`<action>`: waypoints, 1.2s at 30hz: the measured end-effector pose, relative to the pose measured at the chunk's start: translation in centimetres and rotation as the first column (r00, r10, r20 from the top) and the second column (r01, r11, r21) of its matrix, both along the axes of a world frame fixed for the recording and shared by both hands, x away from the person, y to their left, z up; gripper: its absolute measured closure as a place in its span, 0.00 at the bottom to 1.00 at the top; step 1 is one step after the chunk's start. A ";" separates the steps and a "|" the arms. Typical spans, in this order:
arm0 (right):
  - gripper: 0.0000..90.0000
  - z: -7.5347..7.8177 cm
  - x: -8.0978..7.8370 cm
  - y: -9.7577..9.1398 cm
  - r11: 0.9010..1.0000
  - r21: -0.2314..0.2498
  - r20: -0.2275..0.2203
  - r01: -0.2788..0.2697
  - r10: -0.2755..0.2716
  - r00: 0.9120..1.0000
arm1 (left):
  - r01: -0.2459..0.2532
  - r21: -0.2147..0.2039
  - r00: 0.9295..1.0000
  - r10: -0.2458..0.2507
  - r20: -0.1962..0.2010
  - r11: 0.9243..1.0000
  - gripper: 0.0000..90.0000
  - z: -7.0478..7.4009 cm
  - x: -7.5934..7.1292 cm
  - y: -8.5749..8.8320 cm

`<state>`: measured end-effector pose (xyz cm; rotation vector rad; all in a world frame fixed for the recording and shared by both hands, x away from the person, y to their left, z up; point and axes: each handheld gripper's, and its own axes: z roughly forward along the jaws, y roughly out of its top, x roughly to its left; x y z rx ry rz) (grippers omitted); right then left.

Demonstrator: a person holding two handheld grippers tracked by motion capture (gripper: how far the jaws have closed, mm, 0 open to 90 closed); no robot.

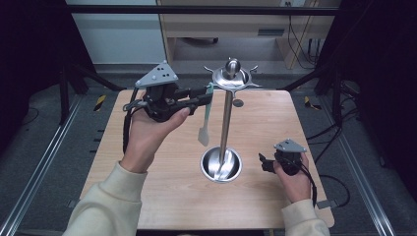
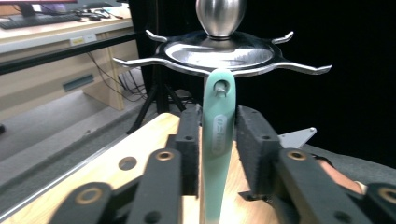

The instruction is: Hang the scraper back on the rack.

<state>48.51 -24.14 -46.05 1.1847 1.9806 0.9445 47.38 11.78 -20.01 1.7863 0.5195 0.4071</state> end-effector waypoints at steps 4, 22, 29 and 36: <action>0.14 0.0 0.0 -0.1 1.000 -0.007 -0.001 0.001 -0.001 1.000 | -0.034 -0.003 0.999 0.034 0.009 0.999 0.57 -0.1 -0.2 0.6; 0.12 -0.1 0.1 0.0 1.000 -0.017 -0.012 0.012 -0.012 1.000 | -0.072 0.060 0.997 0.070 0.031 0.996 0.08 -2.1 -2.8 4.0; 0.11 0.1 0.0 0.0 1.000 -0.002 0.001 0.023 -0.023 1.000 | -0.116 0.015 0.990 0.115 0.084 0.993 0.07 -2.8 -3.1 5.6; 0.11 0.2 0.0 -0.2 0.999 0.000 0.002 0.045 -0.045 0.999 | -0.109 0.031 0.990 0.106 0.094 0.994 0.06 -3.7 -3.4 6.8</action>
